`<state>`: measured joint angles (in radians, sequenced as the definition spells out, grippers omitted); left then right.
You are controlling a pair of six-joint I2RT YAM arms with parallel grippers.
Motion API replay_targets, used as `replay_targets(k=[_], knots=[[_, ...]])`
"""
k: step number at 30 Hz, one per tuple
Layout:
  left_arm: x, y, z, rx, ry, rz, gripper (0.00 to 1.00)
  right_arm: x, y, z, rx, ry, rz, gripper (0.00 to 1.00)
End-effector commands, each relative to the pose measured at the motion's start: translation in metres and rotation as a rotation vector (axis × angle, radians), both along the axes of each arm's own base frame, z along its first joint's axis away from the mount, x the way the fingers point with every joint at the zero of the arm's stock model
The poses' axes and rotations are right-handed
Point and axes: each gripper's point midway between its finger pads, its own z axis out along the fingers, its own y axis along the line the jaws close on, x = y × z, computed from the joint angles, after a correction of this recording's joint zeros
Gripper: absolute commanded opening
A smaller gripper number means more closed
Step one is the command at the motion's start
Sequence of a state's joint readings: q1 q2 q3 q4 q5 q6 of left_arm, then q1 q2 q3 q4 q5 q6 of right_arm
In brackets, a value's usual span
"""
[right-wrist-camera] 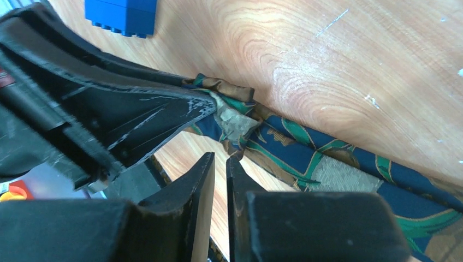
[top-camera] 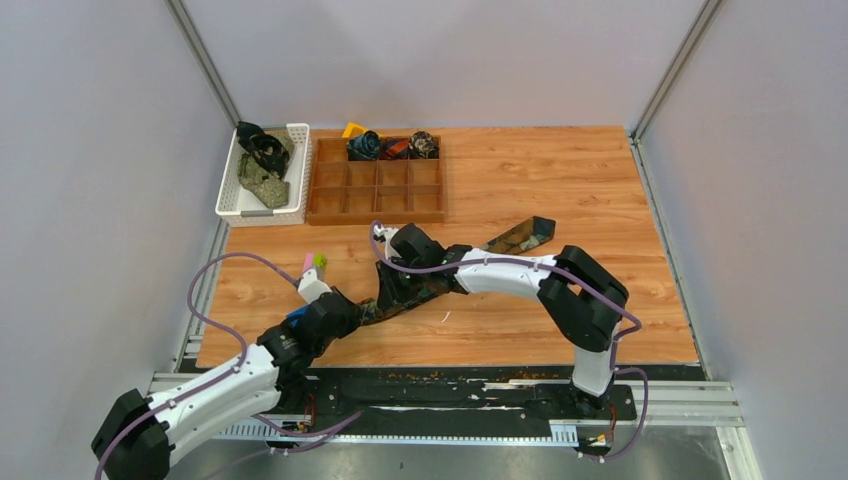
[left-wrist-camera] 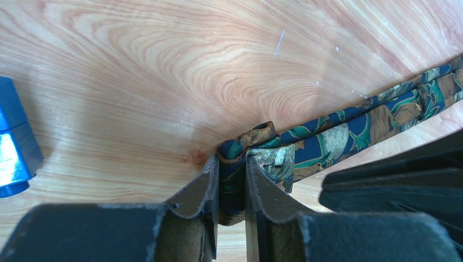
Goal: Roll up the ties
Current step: Roll the tie at the center of the board.
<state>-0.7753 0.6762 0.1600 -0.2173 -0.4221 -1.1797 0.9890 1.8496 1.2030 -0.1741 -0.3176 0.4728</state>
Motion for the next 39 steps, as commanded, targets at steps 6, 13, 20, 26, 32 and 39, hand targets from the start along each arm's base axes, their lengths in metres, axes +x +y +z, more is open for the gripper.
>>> replay_targets(k=[6, 13, 20, 26, 32, 39], knots=[[-0.009, 0.017, -0.004, 0.096, 0.03, -0.008, 0.07, 0.001, 0.03, -0.01, 0.028, 0.022, 0.013, 0.11], [-0.01, 0.017, -0.001, 0.093, 0.026, -0.018, 0.05, 0.001, 0.024, -0.026, -0.019, 0.029, 0.007, 0.09], [-0.011, 0.017, 0.006, 0.114, 0.028, -0.037, 0.04, -0.002, 0.022, -0.035, -0.032, 0.046, 0.006, 0.07], [-0.01, 0.015, 0.011, 0.113, 0.024, -0.047, 0.03, -0.004, 0.018, -0.039, -0.043, 0.048, 0.002, 0.06], [-0.009, 0.011, 0.02, 0.111, 0.02, -0.066, 0.02, -0.004, 0.019, -0.042, -0.041, 0.05, 0.001, 0.05], [-0.012, 0.006, 0.03, 0.122, 0.032, -0.117, 0.01, -0.003, 0.022, -0.041, -0.037, 0.049, 0.002, 0.05]])
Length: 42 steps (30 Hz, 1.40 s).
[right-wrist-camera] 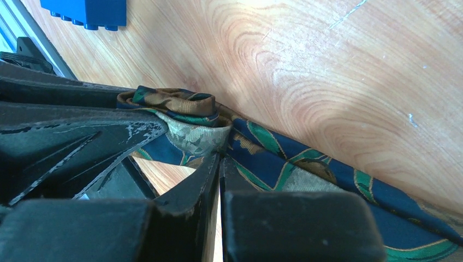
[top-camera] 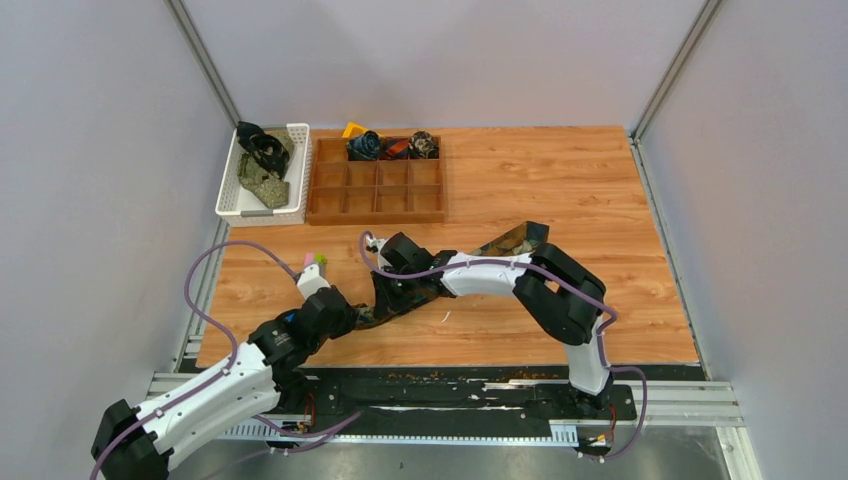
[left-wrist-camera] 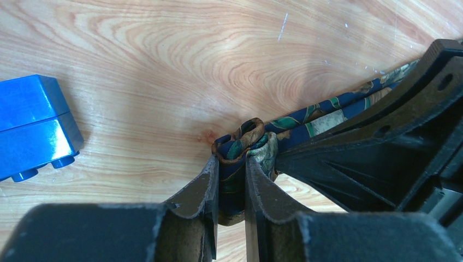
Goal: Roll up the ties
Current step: Roll the tie at the center of the board.
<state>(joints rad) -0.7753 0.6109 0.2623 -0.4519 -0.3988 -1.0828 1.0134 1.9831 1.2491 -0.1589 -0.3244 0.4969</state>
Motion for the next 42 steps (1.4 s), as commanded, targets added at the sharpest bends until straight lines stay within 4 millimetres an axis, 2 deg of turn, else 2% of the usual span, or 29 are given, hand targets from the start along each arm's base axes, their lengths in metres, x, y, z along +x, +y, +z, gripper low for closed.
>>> replay_targets(k=[1, 10, 15, 20, 26, 33, 38, 42], knots=[[0.003, -0.005, 0.019, 0.017, -0.007, -0.044, 0.01, 0.005, 0.009, 0.0, 0.02, -0.012, -0.01, 0.05], [0.006, -0.011, 0.032, 0.03, -0.012, -0.081, 0.01, 0.006, 0.017, 0.005, 0.037, -0.009, 0.001, 0.05], [0.008, -0.013, 0.031, 0.079, 0.011, -0.104, 0.01, 0.003, 0.023, 0.01, 0.055, -0.011, 0.014, 0.04], [0.01, -0.005, 0.032, 0.139, 0.024, -0.089, 0.0, 0.009, 0.011, 0.01, -0.002, -0.055, -0.014, 0.04], [0.01, 0.011, 0.033, 0.215, 0.027, -0.057, 0.0, 0.017, 0.004, 0.026, -0.016, -0.105, -0.04, 0.04], [0.009, 0.031, 0.043, 0.327, 0.039, -0.029, 0.0, 0.013, 0.016, 0.041, 0.037, -0.096, -0.022, 0.04], [0.01, 0.033, 0.043, 0.347, 0.039, -0.024, 0.0, 0.008, 0.032, 0.054, 0.109, -0.075, 0.0, 0.04], [0.012, 0.03, 0.041, 0.349, 0.046, -0.034, 0.0, 0.0, 0.046, 0.056, 0.145, -0.048, 0.03, 0.04]])
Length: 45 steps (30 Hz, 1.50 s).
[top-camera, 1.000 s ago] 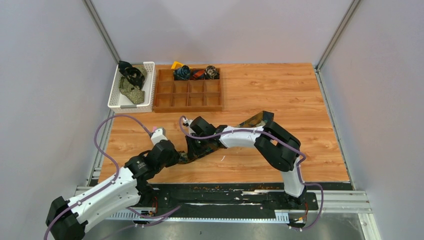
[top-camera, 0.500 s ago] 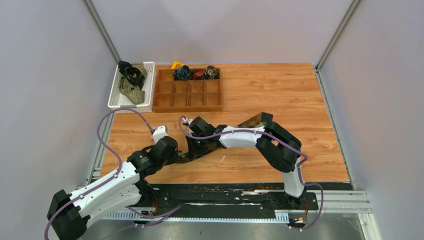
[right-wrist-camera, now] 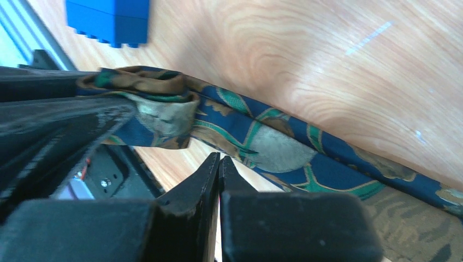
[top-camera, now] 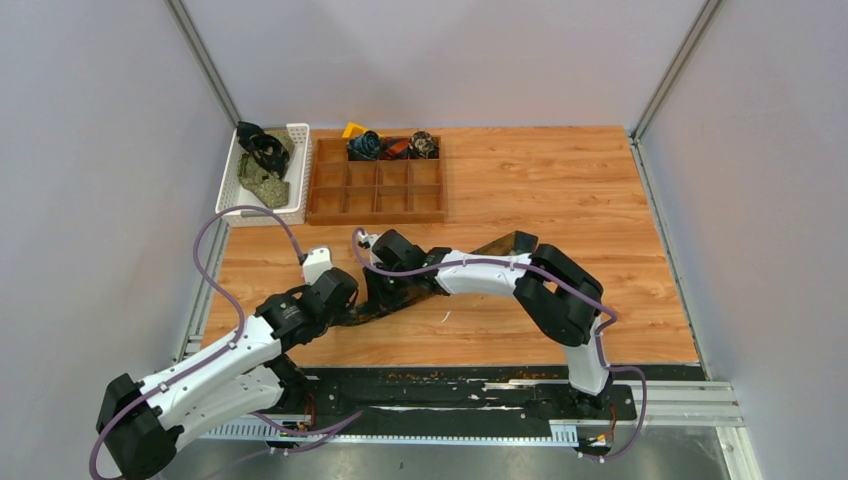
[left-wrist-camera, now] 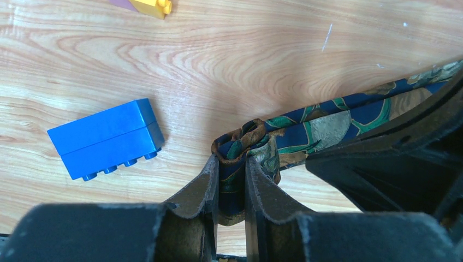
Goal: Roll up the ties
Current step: Roll the tie at the center of the board.
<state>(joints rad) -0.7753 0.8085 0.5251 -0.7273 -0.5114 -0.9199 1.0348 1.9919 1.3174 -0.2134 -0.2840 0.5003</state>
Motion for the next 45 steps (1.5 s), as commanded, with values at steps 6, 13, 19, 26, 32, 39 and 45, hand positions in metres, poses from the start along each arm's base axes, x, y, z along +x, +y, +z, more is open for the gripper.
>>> replay_targets(k=[6, 13, 19, 26, 32, 39, 45], knots=[[0.009, 0.001, 0.013, 0.027, -0.03, 0.002, 0.0, -0.006, 0.05, 0.032, 0.167, 0.02, 0.057, 0.03], [0.009, 0.0, 0.016, 0.037, -0.025, -0.008, 0.0, -0.012, 0.065, 0.016, 0.17, 0.057, 0.076, 0.02], [0.009, -0.001, 0.02, 0.059, -0.008, -0.029, 0.0, -0.015, 0.077, 0.018, 0.206, 0.076, 0.093, 0.01], [0.013, -0.008, 0.017, 0.096, 0.038, -0.069, 0.0, -0.018, 0.079, 0.024, 0.257, 0.09, 0.105, 0.01], [0.016, -0.022, -0.005, 0.101, 0.101, -0.098, 0.0, -0.015, 0.065, 0.018, 0.253, 0.097, 0.091, 0.01], [0.02, -0.029, -0.022, 0.125, 0.137, -0.101, 0.0, -0.008, 0.045, 0.019, 0.242, 0.079, 0.061, 0.01], [0.023, -0.033, -0.029, 0.125, 0.149, -0.097, 0.0, -0.001, 0.024, 0.029, 0.213, 0.026, 0.027, 0.01]])
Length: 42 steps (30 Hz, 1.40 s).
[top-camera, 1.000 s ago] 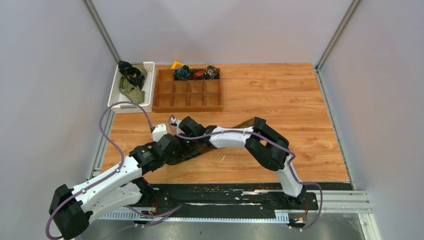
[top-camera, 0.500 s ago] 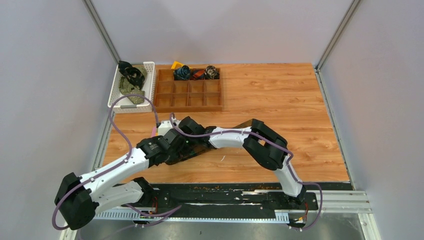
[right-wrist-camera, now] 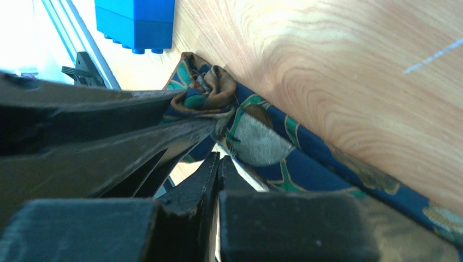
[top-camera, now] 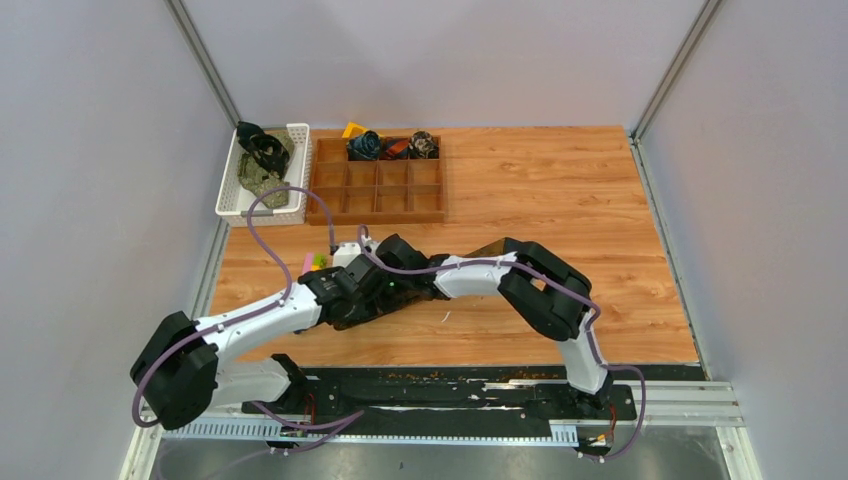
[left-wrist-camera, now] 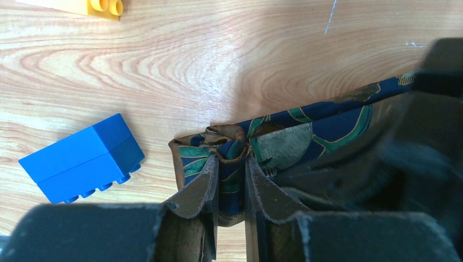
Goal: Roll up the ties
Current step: Roll the tie at the center of the board.
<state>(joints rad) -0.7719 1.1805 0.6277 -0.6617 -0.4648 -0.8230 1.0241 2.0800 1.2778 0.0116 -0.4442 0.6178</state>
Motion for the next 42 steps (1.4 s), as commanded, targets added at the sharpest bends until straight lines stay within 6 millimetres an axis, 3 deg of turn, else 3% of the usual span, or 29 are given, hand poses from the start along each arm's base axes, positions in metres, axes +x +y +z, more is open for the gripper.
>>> replay_targets(k=[1, 4, 9, 13, 27, 38, 42], knots=[[0.012, -0.016, 0.003, -0.047, -0.029, 0.0, 0.0, 0.012, -0.006, 0.044, 0.063, -0.117, -0.016, 0.01], [0.014, -0.019, 0.003, -0.064, -0.032, 0.003, 0.02, 0.015, -0.021, 0.045, 0.027, -0.142, -0.042, 0.01], [0.017, -0.03, 0.008, -0.116, -0.047, -0.016, 0.23, 0.017, -0.042, 0.046, -0.013, -0.167, -0.074, 0.01], [0.02, -0.038, 0.017, -0.167, -0.071, -0.026, 0.34, 0.02, -0.056, 0.049, -0.031, -0.187, -0.096, 0.01], [0.018, -0.056, 0.036, -0.337, -0.131, -0.039, 0.51, 0.019, -0.065, 0.078, -0.005, -0.221, -0.119, 0.02], [0.014, -0.014, 0.071, -0.323, -0.308, 0.029, 0.71, 0.003, -0.045, 0.096, 0.053, -0.2, -0.062, 0.02], [0.004, 0.008, 0.078, -0.325, -0.366, 0.074, 0.73, -0.001, -0.031, 0.099, 0.067, -0.192, -0.035, 0.03]])
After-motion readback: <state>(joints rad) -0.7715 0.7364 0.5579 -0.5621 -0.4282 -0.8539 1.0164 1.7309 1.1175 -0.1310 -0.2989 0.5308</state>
